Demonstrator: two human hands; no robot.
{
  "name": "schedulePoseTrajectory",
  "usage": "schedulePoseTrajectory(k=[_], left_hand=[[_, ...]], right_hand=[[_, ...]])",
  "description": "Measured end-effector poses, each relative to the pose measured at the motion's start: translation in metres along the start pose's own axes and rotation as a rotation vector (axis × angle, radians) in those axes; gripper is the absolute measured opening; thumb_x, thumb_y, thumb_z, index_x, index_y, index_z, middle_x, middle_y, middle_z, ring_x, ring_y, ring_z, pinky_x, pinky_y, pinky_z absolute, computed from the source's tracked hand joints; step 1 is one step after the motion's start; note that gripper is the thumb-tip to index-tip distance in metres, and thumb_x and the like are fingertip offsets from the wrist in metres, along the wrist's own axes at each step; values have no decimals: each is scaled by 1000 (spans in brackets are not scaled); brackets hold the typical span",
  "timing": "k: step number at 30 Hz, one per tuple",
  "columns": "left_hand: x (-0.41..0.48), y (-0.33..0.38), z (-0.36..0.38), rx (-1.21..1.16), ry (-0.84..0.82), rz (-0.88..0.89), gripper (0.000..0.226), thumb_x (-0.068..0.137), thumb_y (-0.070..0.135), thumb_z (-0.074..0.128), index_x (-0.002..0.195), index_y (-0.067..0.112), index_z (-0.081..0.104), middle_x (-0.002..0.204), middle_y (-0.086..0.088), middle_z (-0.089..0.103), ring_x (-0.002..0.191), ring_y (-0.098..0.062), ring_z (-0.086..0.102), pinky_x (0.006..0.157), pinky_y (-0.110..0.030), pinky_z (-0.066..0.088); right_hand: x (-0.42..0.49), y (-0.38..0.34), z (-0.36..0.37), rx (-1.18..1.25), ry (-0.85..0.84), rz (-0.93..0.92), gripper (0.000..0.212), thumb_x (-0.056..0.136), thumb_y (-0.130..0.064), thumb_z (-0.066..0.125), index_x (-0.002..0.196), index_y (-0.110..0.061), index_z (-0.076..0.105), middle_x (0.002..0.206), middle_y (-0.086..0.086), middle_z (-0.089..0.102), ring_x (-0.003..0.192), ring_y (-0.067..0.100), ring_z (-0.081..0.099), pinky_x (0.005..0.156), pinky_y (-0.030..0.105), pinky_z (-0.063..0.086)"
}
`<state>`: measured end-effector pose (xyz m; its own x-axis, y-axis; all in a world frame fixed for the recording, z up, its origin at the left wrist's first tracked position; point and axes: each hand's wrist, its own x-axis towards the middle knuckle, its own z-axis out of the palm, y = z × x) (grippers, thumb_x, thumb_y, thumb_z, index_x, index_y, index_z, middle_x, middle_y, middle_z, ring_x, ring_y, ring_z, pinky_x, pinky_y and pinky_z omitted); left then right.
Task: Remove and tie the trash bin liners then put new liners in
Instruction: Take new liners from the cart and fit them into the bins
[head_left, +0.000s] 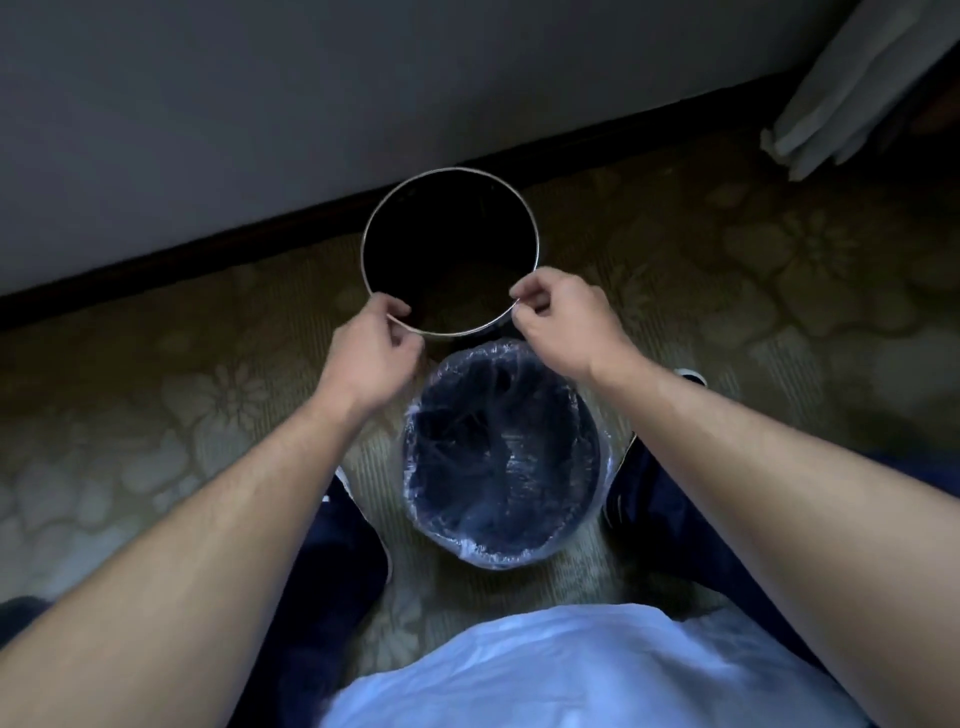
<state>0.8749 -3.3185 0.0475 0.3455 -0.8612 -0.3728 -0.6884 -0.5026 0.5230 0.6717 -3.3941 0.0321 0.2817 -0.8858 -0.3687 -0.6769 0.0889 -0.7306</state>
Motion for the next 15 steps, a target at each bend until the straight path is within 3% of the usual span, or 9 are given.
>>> schedulePoseTrajectory(k=[4,7,9,12,15], left_hand=[[37,-5,8,-32,137,-66,45,92,25,60,135,19,48,109,-2,63,97,-20,62,81,-30,45],[59,-15,12,-9,205,-124,61,89,32,60,143,14,38,121,-15,60,107,-34,61,90,-40,52],[70,-19,11,-25,177,-186,66,92,33,59,148,13,32,124,-14,61,103,-34,64,90,-42,55],[84,-28,6,-285,75,-252,61,97,26,56,152,26,29,128,-2,59,86,-19,68,68,-44,63],[97,-40,2,-587,-19,-339,64,99,11,53,150,42,29,137,-7,56,95,-26,73,64,-46,63]], right_hand=[[33,-3,3,74,180,116,41,95,-28,63,133,-21,51,113,-2,65,101,17,64,73,29,46],[64,-4,4,81,163,202,55,97,-30,61,145,-14,40,133,10,56,116,28,60,77,31,43],[81,-2,6,69,118,193,52,98,-30,58,144,-12,43,132,11,59,118,30,60,80,29,41],[98,6,10,94,90,170,43,96,-25,58,139,-24,54,120,3,66,99,23,63,77,26,40],[103,18,18,192,44,181,61,94,-19,58,149,-40,41,117,-10,60,93,11,59,82,28,48]])
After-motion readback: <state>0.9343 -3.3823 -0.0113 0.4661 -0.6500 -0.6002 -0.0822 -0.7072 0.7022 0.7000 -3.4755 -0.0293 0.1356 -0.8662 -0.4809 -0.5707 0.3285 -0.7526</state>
